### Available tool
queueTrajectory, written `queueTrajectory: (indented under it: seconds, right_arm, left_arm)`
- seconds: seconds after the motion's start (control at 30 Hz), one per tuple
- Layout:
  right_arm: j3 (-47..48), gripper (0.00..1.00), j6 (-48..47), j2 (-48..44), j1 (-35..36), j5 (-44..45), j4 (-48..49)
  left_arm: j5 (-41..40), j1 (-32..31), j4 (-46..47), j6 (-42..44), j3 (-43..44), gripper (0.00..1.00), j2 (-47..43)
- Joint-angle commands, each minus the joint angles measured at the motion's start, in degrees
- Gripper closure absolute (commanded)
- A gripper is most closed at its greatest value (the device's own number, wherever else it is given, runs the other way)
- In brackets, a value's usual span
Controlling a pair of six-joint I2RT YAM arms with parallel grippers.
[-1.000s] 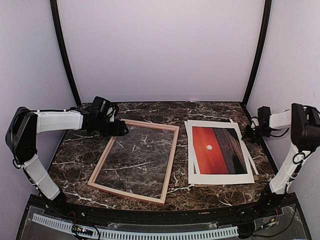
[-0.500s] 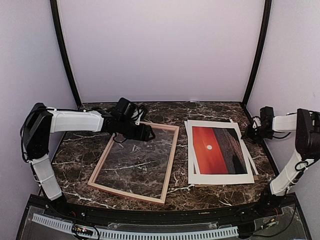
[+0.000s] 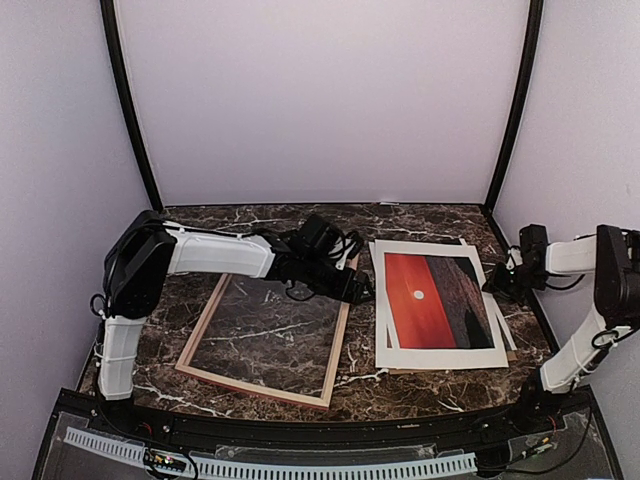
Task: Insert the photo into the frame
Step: Pick up the mat board from the photo.
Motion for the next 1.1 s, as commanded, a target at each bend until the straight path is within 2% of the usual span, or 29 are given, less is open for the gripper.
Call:
queueTrajectory:
  seconds: [0.0, 0.5, 0.8, 1.07]
  right_arm:
    - [-1.2, 0.60, 0.5, -1.0, 0.6, 0.8, 0.6]
    - [-3.0, 0.63, 1.2, -4.2, 2.6, 1.4, 0.6]
    - [-4.0, 0.63, 1.0, -4.5, 2.7, 1.9, 0.6]
    - [-4.6, 0.63, 0.9, -4.4, 3.2, 1.1, 0.9]
  left_arm:
    - [1.4, -0.7, 0.1, -0.7, 3.9, 0.14, 3.1]
    - [2.3, -1.8, -1.2, -2.5, 10.3, 0.14, 10.4]
    - [-3.0, -3.1, -12.2, -4.6, 19.4, 0.14, 16.0]
    - [-4.1, -4.0, -14.7, -7.2, 23.2, 0.14, 19.3]
